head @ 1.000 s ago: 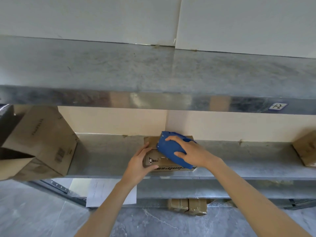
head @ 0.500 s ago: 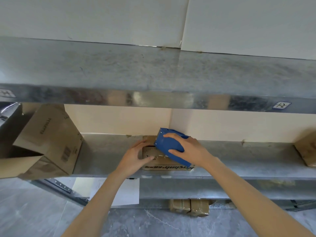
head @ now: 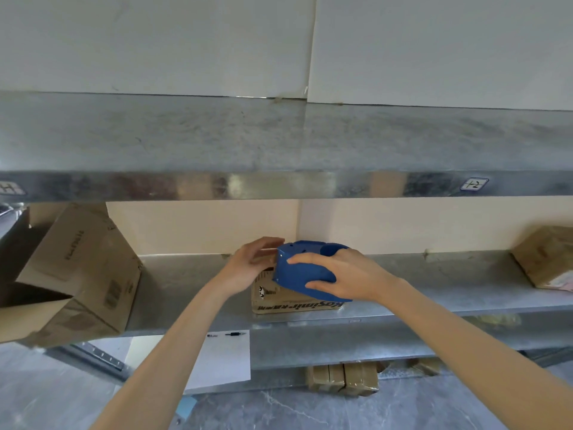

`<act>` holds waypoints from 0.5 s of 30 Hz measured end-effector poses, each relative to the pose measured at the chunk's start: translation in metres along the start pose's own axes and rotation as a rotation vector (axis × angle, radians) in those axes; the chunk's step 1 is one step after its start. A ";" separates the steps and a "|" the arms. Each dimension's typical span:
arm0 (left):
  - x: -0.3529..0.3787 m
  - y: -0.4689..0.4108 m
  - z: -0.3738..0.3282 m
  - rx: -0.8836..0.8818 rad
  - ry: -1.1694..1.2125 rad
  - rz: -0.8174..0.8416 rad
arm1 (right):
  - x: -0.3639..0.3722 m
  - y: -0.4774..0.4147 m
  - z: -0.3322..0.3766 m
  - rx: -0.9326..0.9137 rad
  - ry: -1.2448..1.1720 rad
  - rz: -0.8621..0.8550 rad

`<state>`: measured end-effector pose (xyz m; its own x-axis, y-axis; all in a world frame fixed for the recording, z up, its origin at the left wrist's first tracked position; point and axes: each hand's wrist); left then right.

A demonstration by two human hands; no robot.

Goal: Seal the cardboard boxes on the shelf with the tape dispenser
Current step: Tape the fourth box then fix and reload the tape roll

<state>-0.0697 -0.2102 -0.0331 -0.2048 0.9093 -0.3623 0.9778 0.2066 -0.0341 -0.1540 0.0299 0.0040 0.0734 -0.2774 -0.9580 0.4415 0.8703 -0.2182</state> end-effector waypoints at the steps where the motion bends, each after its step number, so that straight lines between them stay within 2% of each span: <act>1: 0.001 0.000 -0.001 0.012 0.007 0.014 | -0.001 0.002 0.001 -0.005 0.012 -0.006; 9: 0.009 0.002 -0.012 0.044 0.007 0.012 | -0.011 0.011 0.003 -0.005 0.043 -0.025; 15: 0.015 0.002 -0.019 -0.045 0.119 0.096 | -0.011 0.012 0.001 0.021 0.052 -0.033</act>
<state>-0.0717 -0.1895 -0.0206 -0.1172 0.9615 -0.2487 0.9907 0.1306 0.0384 -0.1485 0.0433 0.0120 0.0118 -0.2839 -0.9588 0.4617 0.8521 -0.2466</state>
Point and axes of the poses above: each hand's wrist, its own y-axis away from the middle knuckle, its own x-axis out of the palm, z = x × y, and after that the axes turned 9 degrees about -z, right-handed
